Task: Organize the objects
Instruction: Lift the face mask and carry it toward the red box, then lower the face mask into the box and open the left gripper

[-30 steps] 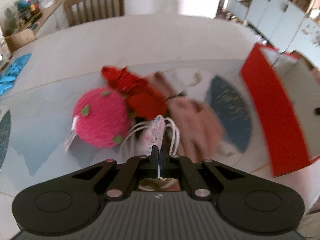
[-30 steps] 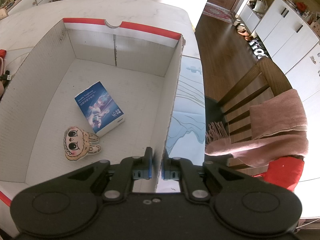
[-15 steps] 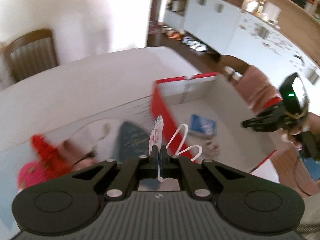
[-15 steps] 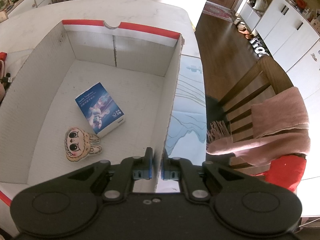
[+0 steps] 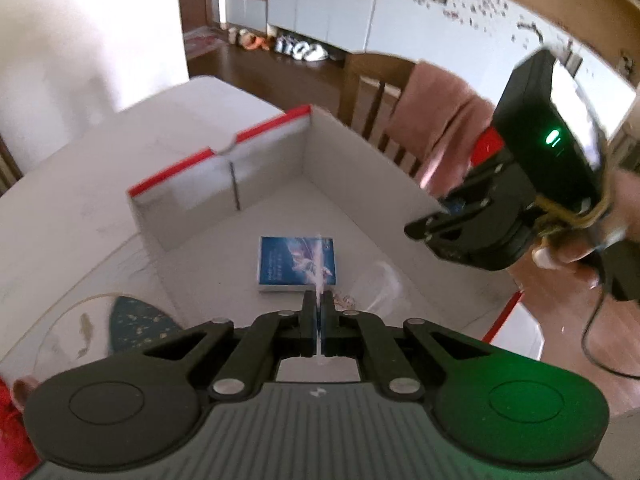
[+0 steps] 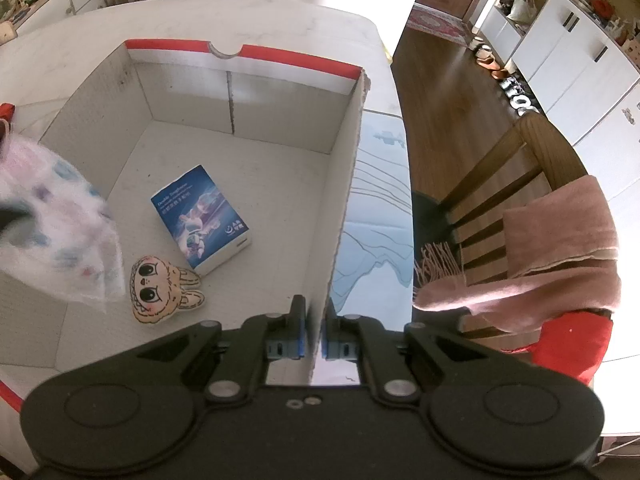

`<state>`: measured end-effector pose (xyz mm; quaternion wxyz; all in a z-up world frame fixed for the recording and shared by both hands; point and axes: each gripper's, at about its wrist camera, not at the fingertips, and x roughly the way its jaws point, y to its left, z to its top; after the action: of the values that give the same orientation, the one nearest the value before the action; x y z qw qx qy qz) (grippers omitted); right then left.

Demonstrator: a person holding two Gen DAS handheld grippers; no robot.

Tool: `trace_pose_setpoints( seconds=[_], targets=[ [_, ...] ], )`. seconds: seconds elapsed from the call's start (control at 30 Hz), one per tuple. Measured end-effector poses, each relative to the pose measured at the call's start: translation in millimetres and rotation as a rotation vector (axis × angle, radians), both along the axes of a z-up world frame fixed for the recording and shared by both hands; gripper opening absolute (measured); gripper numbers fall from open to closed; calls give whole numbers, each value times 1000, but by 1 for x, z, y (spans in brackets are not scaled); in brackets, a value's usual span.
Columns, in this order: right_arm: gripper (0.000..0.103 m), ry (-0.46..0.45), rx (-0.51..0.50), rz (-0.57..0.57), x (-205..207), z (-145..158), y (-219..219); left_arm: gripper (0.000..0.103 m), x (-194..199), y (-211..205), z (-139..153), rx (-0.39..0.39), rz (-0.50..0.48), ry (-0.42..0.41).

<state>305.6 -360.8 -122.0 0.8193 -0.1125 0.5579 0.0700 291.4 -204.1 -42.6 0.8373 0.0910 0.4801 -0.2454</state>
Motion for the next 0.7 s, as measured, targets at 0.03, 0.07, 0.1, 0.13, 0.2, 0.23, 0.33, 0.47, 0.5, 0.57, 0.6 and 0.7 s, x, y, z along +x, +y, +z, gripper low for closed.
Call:
trace_pose_setpoints(
  seconds=[0.03, 0.07, 0.1, 0.13, 0.2, 0.23, 0.33, 0.47, 0.5, 0.57, 0.6, 0.7],
  targets=[
    [6, 0, 0, 1, 0, 0, 0, 0, 3, -1, -6, 15, -2, 10],
    [6, 0, 1, 0, 0, 0, 0, 0, 7, -4, -13, 21, 1, 27],
    [6, -1, 2, -1, 0, 0, 0, 0, 9, -5, -19, 23, 6, 44],
    [6, 0, 2, -1, 0, 0, 0, 0, 11, -6, -23, 24, 8, 57],
    [6, -1, 3, 0, 0, 0, 0, 0, 14, -7, -31, 28, 17, 73],
    [6, -2, 3, 1, 0, 0, 0, 0, 15, -8, -34, 30, 20, 81],
    [6, -3, 2, 2, -1, 0, 0, 0, 18, -10, -41, 42, 28, 92],
    [5, -4, 8, 8, -1, 0, 2, 1, 19, -12, -45, 33, 27, 116],
    [5, -4, 13, 11, -1, 0, 3, 1, 18, -12, -46, 38, 30, 117],
    [5, -5, 14, 21, -1, 1, 7, 2, 18, -11, -47, 42, 41, 123],
    [5, -5, 17, 26, -1, 1, 9, 3, 18, -11, -48, 49, 50, 125],
    [5, -6, 21, 42, 0, 1, 15, 5, 17, -8, -50, 60, 78, 130]
  ],
)
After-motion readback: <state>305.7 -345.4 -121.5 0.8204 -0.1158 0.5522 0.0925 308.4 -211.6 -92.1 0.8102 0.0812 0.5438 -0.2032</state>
